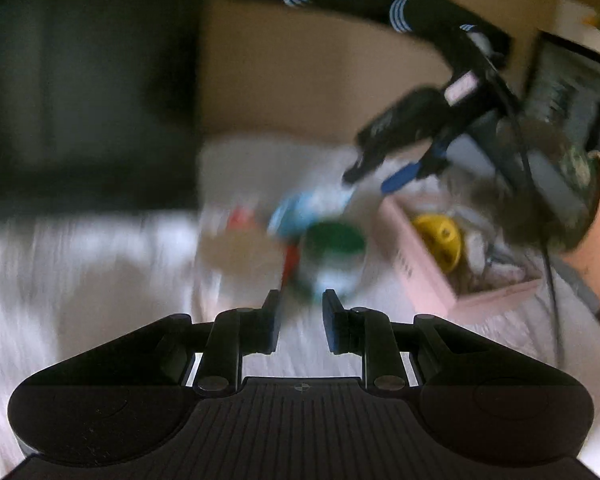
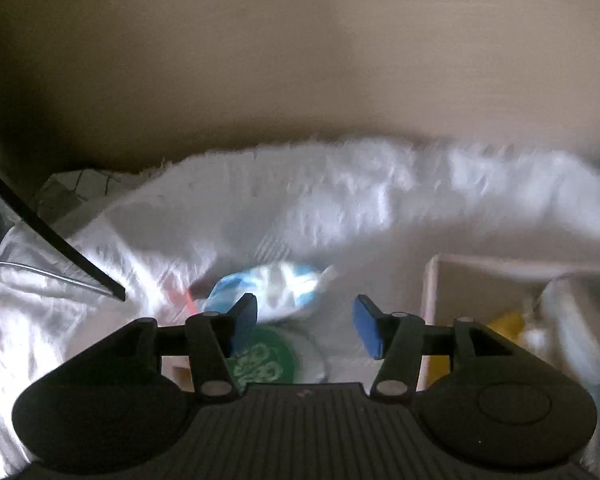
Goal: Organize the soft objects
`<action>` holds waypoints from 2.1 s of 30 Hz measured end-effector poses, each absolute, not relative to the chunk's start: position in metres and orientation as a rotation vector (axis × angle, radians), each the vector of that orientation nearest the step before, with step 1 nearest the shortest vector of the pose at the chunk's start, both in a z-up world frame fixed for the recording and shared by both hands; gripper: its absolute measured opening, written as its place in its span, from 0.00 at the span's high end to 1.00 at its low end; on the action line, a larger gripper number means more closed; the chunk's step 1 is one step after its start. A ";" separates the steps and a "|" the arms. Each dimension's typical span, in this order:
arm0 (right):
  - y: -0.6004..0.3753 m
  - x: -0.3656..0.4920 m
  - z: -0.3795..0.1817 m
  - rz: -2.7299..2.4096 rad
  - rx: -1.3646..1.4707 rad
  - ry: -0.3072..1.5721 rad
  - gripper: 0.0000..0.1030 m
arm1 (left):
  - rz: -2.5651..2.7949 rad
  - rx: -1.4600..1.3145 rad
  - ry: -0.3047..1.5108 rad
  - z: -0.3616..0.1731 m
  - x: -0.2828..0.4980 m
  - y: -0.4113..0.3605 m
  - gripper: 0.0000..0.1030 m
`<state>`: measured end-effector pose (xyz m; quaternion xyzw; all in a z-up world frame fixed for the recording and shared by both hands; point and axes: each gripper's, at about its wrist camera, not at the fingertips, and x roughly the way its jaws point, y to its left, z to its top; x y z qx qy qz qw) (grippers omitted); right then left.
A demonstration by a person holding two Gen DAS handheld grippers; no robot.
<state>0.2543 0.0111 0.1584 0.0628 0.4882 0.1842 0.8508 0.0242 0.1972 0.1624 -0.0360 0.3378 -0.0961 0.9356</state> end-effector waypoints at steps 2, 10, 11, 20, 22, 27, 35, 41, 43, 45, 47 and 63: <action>-0.004 0.234 0.169 0.389 0.139 0.957 0.44 | -0.254 -0.010 0.685 0.176 0.056 0.186 0.76; -0.081 0.125 0.167 0.269 0.082 0.781 0.38 | -0.399 0.452 0.856 0.165 0.198 0.099 0.73; -0.089 0.111 0.167 0.260 0.069 0.769 0.38 | -0.401 0.502 0.887 0.158 0.209 0.093 0.73; -0.119 0.046 0.137 0.252 0.053 0.797 0.38 | -0.439 0.605 1.099 0.111 0.261 0.080 0.71; -0.119 0.043 0.134 0.267 0.064 0.811 0.38 | -0.475 0.542 1.138 0.112 0.267 0.081 0.72; -0.108 0.037 0.131 0.293 0.061 0.822 0.37 | -0.522 0.523 1.140 0.113 0.263 0.084 0.64; -0.083 0.039 0.127 0.339 0.031 0.845 0.36 | -0.521 0.659 1.091 0.108 0.248 0.081 0.48; -0.073 0.036 0.120 0.355 0.017 0.866 0.35 | -0.459 0.584 1.119 0.102 0.263 0.096 0.15; -0.070 0.034 0.118 0.357 0.020 0.875 0.35 | -0.495 0.515 1.173 0.096 0.269 0.102 0.16; -0.068 0.033 0.116 0.356 0.022 0.883 0.35 | -0.513 0.509 1.202 0.086 0.272 0.102 0.16; -0.067 0.032 0.114 0.351 0.022 0.891 0.34 | -0.505 0.534 1.225 0.075 0.274 0.100 0.16; -0.077 0.020 0.119 0.293 0.045 0.843 0.34 | -0.411 0.423 1.052 0.129 0.272 0.130 0.52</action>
